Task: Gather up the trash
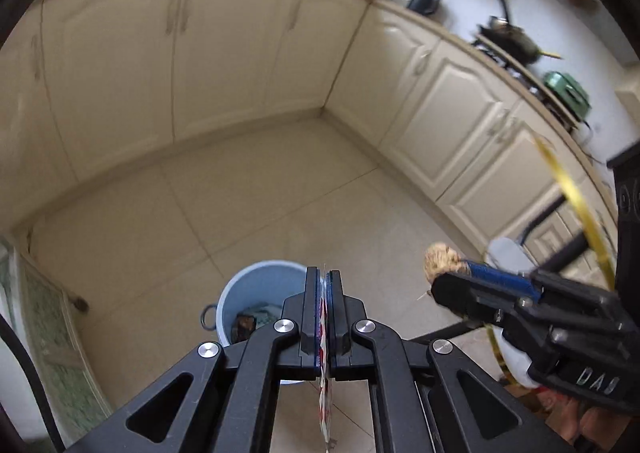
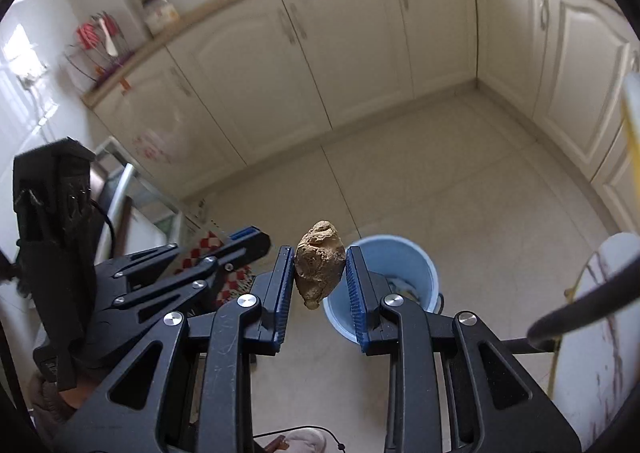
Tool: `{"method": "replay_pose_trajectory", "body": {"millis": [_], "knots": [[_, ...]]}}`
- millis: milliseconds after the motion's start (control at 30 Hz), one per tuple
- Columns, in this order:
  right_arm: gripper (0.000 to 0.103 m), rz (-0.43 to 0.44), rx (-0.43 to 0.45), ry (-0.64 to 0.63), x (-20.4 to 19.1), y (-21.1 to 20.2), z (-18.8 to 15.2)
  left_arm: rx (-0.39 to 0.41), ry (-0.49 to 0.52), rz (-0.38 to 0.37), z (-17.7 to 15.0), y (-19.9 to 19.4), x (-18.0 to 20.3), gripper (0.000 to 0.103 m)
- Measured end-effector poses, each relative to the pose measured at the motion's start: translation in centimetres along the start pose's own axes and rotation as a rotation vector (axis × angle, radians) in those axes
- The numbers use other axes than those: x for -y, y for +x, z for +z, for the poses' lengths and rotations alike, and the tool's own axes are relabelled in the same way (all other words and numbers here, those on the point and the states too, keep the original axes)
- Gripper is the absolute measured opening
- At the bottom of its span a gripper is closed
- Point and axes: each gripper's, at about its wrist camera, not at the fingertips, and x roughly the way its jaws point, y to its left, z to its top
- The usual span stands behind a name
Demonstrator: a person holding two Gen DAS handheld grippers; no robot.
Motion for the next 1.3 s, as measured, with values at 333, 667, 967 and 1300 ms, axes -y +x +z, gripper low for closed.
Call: {"method": "replay_pose_trajectory", "body": {"millis": [333, 667, 967, 1300], "knots": [[0.031, -0.027, -0.152, 0.074, 5.1, 11.0, -1.6, -0.105, -0.073, 0.036, 1.9, 11.7, -1.6, 0.005], [0.051, -0.035, -0.148, 0.083, 6.6, 9.6, -2.1, -0.084, -0.097, 0.097, 1.3, 12.1, -0.4, 0.050], [0.071, -0.036, -0.010, -0.034, 1.3, 0.2, -0.5, 0.128, -0.095, 0.219, 0.6, -1.2, 1.6, 0.068], [0.098, -0.131, 0.331, -0.162, -6.0, -20.1, -3.3, 0.479, 0.095, 0.251, -4.0, -18.2, 13.4, 0.099]]}}
